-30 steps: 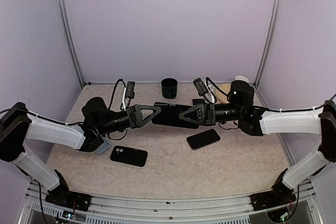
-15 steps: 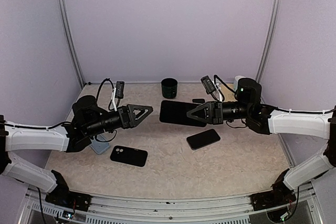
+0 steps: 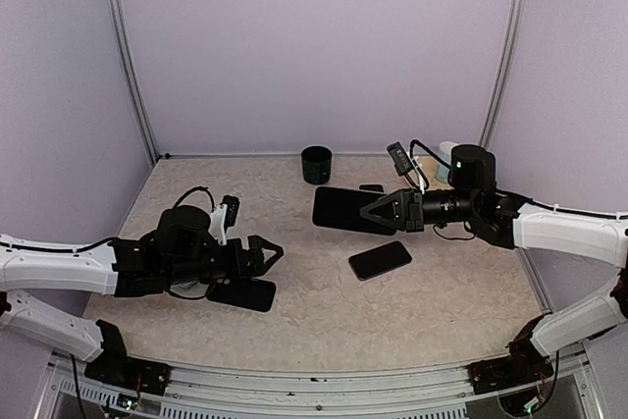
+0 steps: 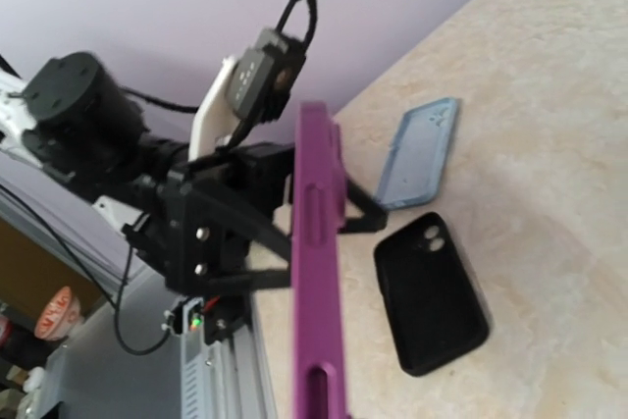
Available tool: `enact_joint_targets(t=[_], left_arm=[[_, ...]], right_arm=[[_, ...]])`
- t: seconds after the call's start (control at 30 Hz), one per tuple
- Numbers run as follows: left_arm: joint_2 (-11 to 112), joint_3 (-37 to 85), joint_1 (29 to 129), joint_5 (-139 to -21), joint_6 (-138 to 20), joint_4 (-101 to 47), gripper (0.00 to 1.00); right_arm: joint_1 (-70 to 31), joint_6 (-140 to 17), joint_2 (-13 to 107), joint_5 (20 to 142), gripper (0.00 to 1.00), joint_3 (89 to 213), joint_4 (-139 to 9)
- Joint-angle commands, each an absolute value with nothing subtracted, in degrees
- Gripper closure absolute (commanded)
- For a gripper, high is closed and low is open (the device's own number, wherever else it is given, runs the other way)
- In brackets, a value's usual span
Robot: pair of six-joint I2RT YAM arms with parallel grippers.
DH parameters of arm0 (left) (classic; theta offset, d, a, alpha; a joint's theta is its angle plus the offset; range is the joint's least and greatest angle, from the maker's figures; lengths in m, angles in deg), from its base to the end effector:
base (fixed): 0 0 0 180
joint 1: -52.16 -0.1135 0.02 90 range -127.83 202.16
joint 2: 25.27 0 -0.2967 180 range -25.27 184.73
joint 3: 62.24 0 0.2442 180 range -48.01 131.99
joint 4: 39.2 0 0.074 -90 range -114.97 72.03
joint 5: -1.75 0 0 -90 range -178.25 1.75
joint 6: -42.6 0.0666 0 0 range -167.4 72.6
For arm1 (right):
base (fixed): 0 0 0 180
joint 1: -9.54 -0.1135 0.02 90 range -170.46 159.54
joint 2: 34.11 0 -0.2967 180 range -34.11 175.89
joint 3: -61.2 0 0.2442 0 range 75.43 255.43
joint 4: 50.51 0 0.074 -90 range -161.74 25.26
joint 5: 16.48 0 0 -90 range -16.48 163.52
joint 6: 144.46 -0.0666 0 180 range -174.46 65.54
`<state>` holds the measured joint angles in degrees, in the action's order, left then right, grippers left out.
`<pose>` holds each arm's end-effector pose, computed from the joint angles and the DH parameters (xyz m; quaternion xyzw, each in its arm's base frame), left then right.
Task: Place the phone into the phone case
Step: Move the phone case to the center of the board.
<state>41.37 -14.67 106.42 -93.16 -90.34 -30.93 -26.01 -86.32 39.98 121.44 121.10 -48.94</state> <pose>0.1552 -0.2059 0.2416 0.0620 0.8514 -0.3655 0.3710 0.2082 0.2095 0.3131 -0.2767 0.7047 0.5807 0.2993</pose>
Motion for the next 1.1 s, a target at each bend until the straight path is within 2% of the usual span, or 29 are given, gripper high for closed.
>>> enact_joint_targets(t=[0.0, 0.2, 0.5, 0.7, 0.77, 0.97, 1.07], left_arm=[[45.94, -11.14, 110.13, -99.84, -95.23, -23.06, 0.01], [55.54, -6.33, 114.43, -107.37, -95.12, -17.13, 0.06], [63.07, -3.86, 115.3, -107.75, -95.51, -17.43, 0.25], [68.94, -1.52, 115.71, -108.36, -94.78, -16.55, 0.33], [70.24, -1.25, 115.71, -108.94, -94.67, -16.45, 0.4], [72.56, -0.53, 115.72, -110.66, -94.6, -16.43, 0.42], [73.38, 0.01, 115.71, -111.71, -94.44, -16.47, 0.47]], right_arm=[[-25.28, -84.02, 38.07, 120.36, 1.0, 122.21, -49.62], [-24.96, -83.58, 37.15, 120.71, 1.0, 121.84, -50.11], [-24.64, -82.74, 35.69, 120.98, 1.0, 121.48, -51.0], [-24.46, -82.46, 35.35, 121.58, 1.0, 122.0, -51.15], [-24.42, -82.32, 35.33, 121.84, 1.0, 122.16, -51.19], [-24.47, -82.15, 35.63, 122.38, 1.0, 122.27, -51.16], [-24.47, -82.23, 36.3, 122.72, 1.0, 122.42, -50.93]])
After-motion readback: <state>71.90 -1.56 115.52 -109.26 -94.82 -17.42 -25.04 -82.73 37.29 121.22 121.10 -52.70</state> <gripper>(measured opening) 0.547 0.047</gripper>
